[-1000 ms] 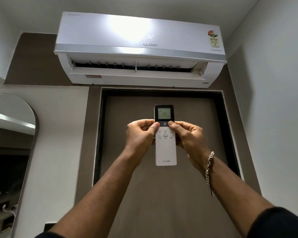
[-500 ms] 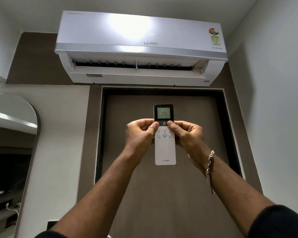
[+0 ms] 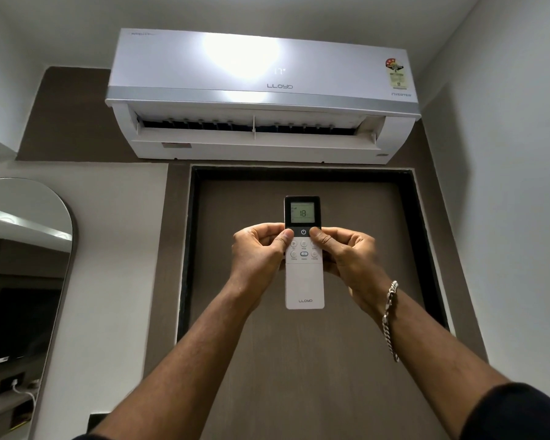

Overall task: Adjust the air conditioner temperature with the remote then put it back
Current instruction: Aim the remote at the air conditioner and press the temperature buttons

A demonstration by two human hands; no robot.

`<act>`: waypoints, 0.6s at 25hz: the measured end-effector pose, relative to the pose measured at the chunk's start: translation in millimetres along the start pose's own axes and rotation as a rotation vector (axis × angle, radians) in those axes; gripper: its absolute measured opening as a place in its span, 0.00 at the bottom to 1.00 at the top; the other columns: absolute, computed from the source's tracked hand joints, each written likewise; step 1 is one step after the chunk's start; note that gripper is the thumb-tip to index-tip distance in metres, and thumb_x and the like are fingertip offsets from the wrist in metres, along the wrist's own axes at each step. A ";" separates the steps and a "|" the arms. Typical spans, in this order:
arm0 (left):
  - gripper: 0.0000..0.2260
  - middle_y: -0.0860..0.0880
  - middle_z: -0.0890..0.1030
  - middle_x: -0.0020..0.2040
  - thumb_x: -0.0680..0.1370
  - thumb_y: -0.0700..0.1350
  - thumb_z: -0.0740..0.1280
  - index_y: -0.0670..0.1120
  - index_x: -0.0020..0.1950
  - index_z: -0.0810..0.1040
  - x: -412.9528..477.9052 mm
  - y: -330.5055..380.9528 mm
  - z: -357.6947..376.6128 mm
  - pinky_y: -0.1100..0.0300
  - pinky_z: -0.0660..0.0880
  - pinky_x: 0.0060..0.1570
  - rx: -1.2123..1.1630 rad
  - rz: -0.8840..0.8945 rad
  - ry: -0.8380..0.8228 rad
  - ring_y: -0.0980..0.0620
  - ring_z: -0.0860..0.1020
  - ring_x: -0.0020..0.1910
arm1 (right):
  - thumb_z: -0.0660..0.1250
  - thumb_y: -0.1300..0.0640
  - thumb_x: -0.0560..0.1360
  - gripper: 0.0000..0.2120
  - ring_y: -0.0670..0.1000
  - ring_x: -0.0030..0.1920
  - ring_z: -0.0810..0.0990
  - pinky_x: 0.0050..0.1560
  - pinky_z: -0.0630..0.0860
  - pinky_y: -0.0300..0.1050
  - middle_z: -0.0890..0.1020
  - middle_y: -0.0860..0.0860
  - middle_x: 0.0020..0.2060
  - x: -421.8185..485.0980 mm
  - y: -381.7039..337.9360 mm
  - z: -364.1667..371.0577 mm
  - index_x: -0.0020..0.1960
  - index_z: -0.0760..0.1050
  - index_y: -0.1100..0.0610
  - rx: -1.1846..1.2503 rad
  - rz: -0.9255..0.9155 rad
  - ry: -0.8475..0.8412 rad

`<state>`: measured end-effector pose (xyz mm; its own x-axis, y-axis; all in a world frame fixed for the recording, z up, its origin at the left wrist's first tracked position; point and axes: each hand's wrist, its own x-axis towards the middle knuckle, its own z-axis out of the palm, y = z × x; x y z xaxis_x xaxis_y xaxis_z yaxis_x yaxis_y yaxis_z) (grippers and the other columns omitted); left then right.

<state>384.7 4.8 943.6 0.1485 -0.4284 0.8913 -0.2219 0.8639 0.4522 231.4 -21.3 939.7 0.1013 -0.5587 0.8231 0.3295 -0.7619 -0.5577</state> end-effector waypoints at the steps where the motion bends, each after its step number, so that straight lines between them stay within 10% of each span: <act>1: 0.02 0.45 0.85 0.47 0.74 0.44 0.69 0.50 0.46 0.78 -0.8 0.4 0.0 0.59 0.82 0.38 -0.005 -0.002 0.003 0.52 0.85 0.44 | 0.71 0.56 0.72 0.09 0.51 0.40 0.87 0.37 0.83 0.41 0.87 0.55 0.39 -0.2 0.1 0.0 0.47 0.82 0.61 0.000 -0.001 -0.002; 15: 0.04 0.45 0.85 0.47 0.75 0.44 0.69 0.47 0.49 0.78 -1.8 3.3 -1.6 0.58 0.83 0.40 -0.016 -0.005 0.007 0.51 0.85 0.46 | 0.71 0.55 0.72 0.05 0.51 0.39 0.87 0.36 0.81 0.39 0.88 0.52 0.37 -2.6 -1.7 3.2 0.42 0.82 0.56 -0.023 -0.031 0.032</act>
<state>385.2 8.9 943.5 0.1562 -0.4309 0.8888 -0.2053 0.8660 0.4560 233.5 -17.5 938.8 0.0616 -0.5448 0.8363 0.3105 -0.7858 -0.5348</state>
